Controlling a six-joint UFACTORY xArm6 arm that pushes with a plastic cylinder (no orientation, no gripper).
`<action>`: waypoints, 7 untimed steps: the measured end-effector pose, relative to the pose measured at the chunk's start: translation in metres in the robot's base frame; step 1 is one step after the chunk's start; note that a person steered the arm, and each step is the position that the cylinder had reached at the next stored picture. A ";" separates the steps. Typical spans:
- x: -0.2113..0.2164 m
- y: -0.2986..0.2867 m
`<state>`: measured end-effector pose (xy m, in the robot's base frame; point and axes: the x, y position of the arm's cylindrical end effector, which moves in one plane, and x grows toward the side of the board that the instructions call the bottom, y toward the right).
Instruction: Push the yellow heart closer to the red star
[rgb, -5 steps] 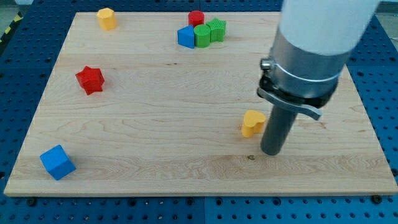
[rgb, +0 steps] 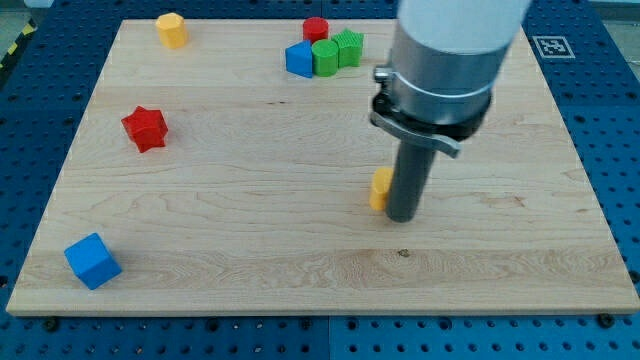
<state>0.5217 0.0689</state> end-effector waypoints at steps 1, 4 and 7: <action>-0.026 -0.021; -0.085 -0.025; -0.144 0.002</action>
<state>0.3780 0.0711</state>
